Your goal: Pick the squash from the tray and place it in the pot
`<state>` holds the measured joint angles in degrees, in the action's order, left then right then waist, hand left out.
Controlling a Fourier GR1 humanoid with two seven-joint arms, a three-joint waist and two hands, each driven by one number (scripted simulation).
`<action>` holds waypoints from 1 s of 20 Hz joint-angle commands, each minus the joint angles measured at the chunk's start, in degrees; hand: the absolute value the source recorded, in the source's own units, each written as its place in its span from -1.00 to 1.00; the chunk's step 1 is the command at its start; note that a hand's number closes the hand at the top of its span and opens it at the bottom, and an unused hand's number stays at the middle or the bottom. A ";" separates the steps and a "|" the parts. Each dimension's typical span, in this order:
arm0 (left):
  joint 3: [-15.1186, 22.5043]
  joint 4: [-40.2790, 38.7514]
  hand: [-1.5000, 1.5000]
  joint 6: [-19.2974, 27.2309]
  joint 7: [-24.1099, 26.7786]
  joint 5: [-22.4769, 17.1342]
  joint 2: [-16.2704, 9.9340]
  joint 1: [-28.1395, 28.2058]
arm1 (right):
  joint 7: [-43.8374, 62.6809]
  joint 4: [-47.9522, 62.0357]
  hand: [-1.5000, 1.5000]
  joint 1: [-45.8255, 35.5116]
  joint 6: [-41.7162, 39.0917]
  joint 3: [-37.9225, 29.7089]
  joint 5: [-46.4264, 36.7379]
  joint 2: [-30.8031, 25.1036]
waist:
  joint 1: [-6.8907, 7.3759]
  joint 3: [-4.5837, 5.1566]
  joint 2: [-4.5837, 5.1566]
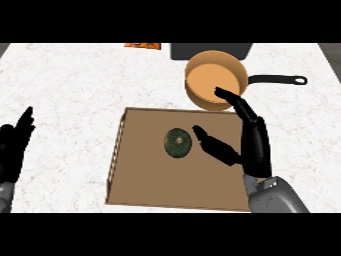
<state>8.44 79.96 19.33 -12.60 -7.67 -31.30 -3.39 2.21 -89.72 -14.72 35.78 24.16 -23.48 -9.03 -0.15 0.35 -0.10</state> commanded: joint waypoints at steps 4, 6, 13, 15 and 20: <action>0.43 0.39 0.00 -0.36 -5.43 0.60 -0.32 -0.62 | 19.24 -0.25 -1.00 1.56 6.40 12.58 -30.11 8.79 | -0.97 -0.12 -0.65; -0.83 0.37 0.00 -2.18 -5.73 -0.56 -1.90 -0.29 | 26.80 0.10 -1.00 -0.18 -1.68 11.57 -34.47 8.76 | -0.92 -0.09 -0.70; -0.90 -1.63 0.00 -1.68 -4.94 0.33 -1.14 -0.76 | 49.04 -4.79 -1.00 -5.02 -27.92 14.48 -42.53 8.99 | -1.01 -0.01 -0.76; -0.92 -0.16 0.00 -1.89 -5.70 -0.13 -0.79 -1.38 | 53.86 -6.86 -1.00 -8.77 -37.19 14.14 -39.37 9.00 | -0.31 -0.12 -0.58; 1.03 -0.08 0.00 -0.75 -7.31 1.78 0.91 -2.45 | 67.72 -10.15 -1.00 -12.33 -50.74 17.80 -26.92 9.02 | 0.54 -0.22 -0.20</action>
<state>8.20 79.58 17.72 -19.28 -7.00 -31.91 -5.45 58.98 -97.04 -23.89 -3.55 40.09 -56.89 -0.24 -0.15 0.20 -0.54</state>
